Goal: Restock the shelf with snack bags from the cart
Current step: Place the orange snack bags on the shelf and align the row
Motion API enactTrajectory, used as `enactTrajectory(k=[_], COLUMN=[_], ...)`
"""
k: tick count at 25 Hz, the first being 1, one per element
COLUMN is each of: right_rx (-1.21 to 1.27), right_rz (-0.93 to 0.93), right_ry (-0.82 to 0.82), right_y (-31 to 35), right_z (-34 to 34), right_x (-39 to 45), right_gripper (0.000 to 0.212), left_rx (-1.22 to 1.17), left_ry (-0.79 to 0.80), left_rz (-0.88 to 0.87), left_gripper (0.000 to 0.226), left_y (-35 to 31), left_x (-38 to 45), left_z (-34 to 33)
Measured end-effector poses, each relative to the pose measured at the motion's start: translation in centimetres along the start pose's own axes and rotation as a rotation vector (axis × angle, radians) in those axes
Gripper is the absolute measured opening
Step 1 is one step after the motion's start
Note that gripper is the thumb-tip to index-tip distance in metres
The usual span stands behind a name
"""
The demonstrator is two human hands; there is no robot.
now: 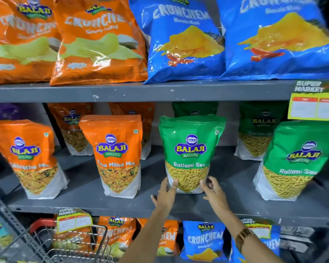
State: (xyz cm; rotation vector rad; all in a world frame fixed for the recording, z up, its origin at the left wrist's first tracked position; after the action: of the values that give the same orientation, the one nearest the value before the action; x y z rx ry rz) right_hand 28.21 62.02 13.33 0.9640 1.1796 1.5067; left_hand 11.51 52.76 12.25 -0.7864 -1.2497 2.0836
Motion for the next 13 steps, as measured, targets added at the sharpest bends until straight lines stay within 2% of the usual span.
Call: enactTrajectory(k=[5,9,13], right_rx=[0.021,0.026,0.032], right_rz=[-0.005,-0.016,-0.009], right_ry=[-0.032,-0.005,0.004], right_y=[-0.7,-1.0,-1.0], right_z=[3.1,3.6,3.6], right_x=[0.3,0.6,0.5], right_gripper=[0.035,0.034,0.035], left_rx=[0.032,0.111,0.087], left_ry=[0.022,0.003,-0.004], left_rz=[0.008,0.016,0.01], left_gripper=[0.057,0.058,0.058], left_y=[-1.2,-1.2,-1.8], left_x=[-0.9,-1.0,-1.6], left_z=[-2.9,-3.5,-3.2])
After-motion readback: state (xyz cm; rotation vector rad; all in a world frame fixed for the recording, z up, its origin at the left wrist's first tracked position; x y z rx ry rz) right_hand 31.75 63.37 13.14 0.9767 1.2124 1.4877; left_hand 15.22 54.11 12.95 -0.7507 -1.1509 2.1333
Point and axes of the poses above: each hand's wrist, its own x-axis towards the middle knuckle, its own z-axis out of the back of the hand, y = z × x, the point moved 8 cm from there along x, towards the middle knuckle, and after that the axes turned 6 degrees about -y, right-handed, at the moved point
